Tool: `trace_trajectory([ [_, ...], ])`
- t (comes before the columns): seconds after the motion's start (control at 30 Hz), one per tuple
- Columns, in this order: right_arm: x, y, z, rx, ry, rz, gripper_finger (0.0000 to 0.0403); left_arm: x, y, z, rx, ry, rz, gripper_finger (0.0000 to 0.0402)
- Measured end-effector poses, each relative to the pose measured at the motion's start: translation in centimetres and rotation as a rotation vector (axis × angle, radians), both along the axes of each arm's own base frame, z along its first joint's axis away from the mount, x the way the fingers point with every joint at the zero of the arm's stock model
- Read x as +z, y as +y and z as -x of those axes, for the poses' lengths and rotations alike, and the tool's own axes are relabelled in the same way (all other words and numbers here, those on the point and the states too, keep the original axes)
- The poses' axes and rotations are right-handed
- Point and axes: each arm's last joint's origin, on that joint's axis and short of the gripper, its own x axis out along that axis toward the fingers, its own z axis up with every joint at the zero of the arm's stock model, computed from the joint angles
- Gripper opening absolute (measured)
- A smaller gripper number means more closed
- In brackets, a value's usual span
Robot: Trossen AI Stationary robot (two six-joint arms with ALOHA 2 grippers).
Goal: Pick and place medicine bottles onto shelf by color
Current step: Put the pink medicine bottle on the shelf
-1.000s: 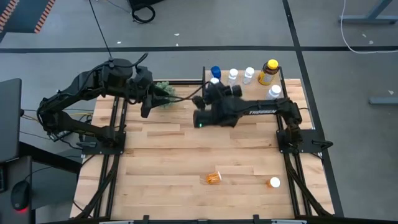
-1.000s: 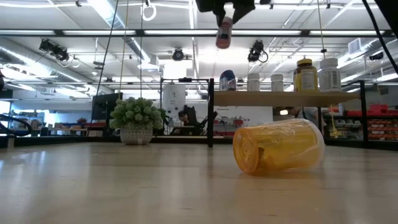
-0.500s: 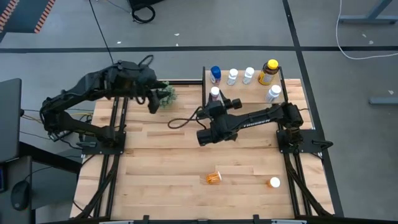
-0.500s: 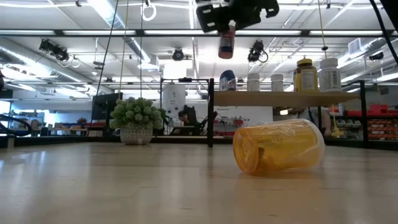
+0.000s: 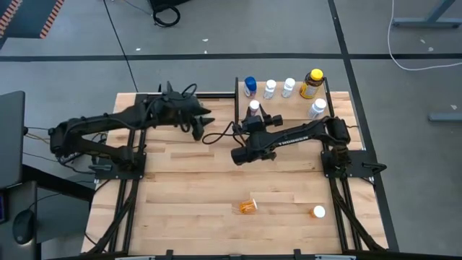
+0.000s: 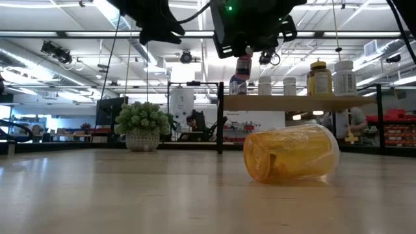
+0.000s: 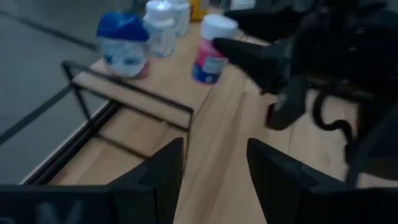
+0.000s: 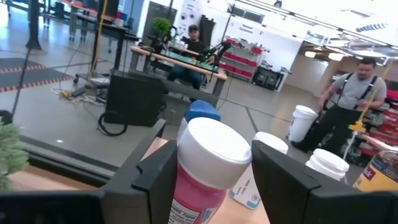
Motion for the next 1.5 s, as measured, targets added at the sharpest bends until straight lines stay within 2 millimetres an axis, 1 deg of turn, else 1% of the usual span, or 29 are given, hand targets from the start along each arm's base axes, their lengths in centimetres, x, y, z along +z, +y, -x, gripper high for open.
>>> trace_trajectory([
  [0.17,0.0,-1.3,-0.1,-0.036,-0.016,-0.001,0.0200,-2.8,-0.1,0.5,-0.014,-0.115,-0.049,0.0185],
  [0.3,-0.1,-2.3,-0.2,-0.066,-0.016,-0.009,0.0200,-4.5,-0.5,1.3,-0.041,-0.212,-0.007,0.0185],
  [0.43,-0.3,-3.0,-0.8,-0.087,-0.014,-0.037,0.0200,-5.3,-0.9,2.2,-0.045,-0.256,0.040,0.0186],
  [0.57,-0.4,-3.6,-1.8,-0.096,-0.016,-0.071,0.0200,-5.8,-1.1,2.7,-0.040,-0.241,0.057,0.0184],
  [0.7,-0.6,-4.3,-2.6,-0.099,-0.021,-0.137,0.0200,-5.9,-1.1,2.9,-0.042,-0.228,0.061,0.0183],
  [0.83,-0.5,-4.4,-2.6,-0.100,-0.009,-0.125,0.0200,-5.8,-1.4,3.2,-0.051,-0.222,0.065,0.0181],
  [0.97,-0.6,-4.5,-2.6,-0.099,-0.032,-0.168,0.0200,-5.5,-1.7,3.5,-0.059,-0.232,0.066,0.0182],
  [1.2,-0.7,-4.2,-2.6,-0.089,-0.062,-0.204,0.0200,-5.1,-1.9,3.9,-0.062,-0.245,0.065,0.0185],
  [1.5,-0.7,-3.6,-2.7,-0.074,-0.084,-0.239,0.0200,-5.2,-2.0,4.0,-0.061,-0.237,0.084,0.0185],
])
